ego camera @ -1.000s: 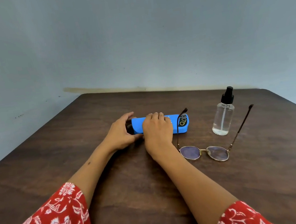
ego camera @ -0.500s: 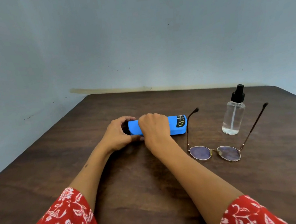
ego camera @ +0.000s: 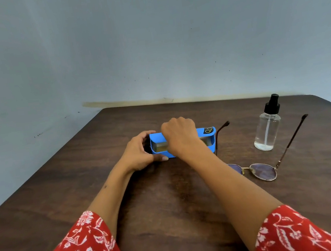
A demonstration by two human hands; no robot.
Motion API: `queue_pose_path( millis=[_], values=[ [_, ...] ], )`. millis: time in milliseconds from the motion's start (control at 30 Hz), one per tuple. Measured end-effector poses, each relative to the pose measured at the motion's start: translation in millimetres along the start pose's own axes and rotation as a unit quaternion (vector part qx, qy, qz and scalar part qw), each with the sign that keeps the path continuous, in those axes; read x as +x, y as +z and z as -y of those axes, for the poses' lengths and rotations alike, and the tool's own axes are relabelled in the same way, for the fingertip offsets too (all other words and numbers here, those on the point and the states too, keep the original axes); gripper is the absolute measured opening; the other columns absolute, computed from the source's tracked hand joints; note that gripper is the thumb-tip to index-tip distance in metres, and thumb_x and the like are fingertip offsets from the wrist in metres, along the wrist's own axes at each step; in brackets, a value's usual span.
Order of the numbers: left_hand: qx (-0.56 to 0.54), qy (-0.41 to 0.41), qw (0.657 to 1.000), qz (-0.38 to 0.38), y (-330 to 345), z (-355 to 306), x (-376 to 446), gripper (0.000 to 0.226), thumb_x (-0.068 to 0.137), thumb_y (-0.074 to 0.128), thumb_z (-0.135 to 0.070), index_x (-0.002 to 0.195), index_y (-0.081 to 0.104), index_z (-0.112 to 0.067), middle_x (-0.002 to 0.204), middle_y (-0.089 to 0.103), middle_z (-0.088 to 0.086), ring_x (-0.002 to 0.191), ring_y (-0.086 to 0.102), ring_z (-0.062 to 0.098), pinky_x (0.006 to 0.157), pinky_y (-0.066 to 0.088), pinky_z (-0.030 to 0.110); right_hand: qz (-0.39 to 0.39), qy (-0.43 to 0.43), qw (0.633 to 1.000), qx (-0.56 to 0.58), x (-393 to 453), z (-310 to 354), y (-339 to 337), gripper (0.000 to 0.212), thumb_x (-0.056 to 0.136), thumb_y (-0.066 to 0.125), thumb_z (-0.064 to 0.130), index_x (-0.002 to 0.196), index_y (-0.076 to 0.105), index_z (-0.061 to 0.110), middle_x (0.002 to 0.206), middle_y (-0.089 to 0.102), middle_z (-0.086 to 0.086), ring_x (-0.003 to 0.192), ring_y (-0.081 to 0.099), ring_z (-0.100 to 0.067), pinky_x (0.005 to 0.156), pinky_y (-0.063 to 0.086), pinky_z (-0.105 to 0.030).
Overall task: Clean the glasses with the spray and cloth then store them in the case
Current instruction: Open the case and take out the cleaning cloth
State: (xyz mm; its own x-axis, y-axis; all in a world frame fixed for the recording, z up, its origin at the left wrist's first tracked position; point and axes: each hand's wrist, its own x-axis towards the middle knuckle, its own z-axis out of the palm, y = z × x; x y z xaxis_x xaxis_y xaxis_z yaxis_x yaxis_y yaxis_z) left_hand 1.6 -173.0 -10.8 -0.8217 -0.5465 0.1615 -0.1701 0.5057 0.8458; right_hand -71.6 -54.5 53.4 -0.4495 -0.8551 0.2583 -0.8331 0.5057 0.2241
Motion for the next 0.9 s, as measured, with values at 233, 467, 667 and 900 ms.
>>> queue_pose_path(
  millis=[233,467,667,900],
  values=[
    [-0.029,-0.011,0.999,0.033,-2,-4,-1,0.109,0.054,0.088,-0.005,0.145,0.028,-0.014,0.129,0.052,-0.007,0.119,0.05,0.008,0.094,0.039,0.017,-0.019,0.084,0.993,0.084,18,-7,1,0.022,0.089,0.052,0.008,0.111,0.056,0.01,0.111,0.06,-0.008,0.103,0.056,-0.028,0.071,0.035,-0.032],
    [-0.04,-0.012,0.997,0.061,-2,-11,-3,0.088,0.067,0.078,0.001,0.141,0.034,-0.018,0.113,0.047,-0.014,0.095,0.047,-0.005,0.073,0.038,-0.002,0.015,0.144,0.978,0.153,42,-8,6,0.021,0.088,0.052,0.008,0.109,0.055,0.008,0.107,0.062,-0.008,0.1,0.057,-0.025,0.08,0.039,-0.033],
    [-0.05,-0.007,0.997,0.063,-2,-7,-2,0.079,0.069,0.077,0.001,0.137,0.04,-0.016,0.11,0.05,-0.019,0.09,0.049,-0.014,0.083,0.042,0.001,0.001,0.174,0.978,0.116,44,1,19,0.034,0.083,0.058,0.011,0.114,0.047,0.008,0.119,0.055,-0.014,0.115,0.048,-0.032,0.099,0.032,-0.038],
    [-0.029,0.013,0.998,0.059,-3,-3,-2,0.083,0.068,0.08,-0.006,0.14,0.04,-0.013,0.141,0.044,-0.006,0.117,0.047,0.003,0.077,0.037,-0.003,-0.099,0.26,0.954,0.109,25,10,-3,0.034,0.087,0.055,0.012,0.119,0.044,0.007,0.124,0.047,-0.014,0.114,0.045,-0.029,0.089,0.037,-0.034]
  ],
)
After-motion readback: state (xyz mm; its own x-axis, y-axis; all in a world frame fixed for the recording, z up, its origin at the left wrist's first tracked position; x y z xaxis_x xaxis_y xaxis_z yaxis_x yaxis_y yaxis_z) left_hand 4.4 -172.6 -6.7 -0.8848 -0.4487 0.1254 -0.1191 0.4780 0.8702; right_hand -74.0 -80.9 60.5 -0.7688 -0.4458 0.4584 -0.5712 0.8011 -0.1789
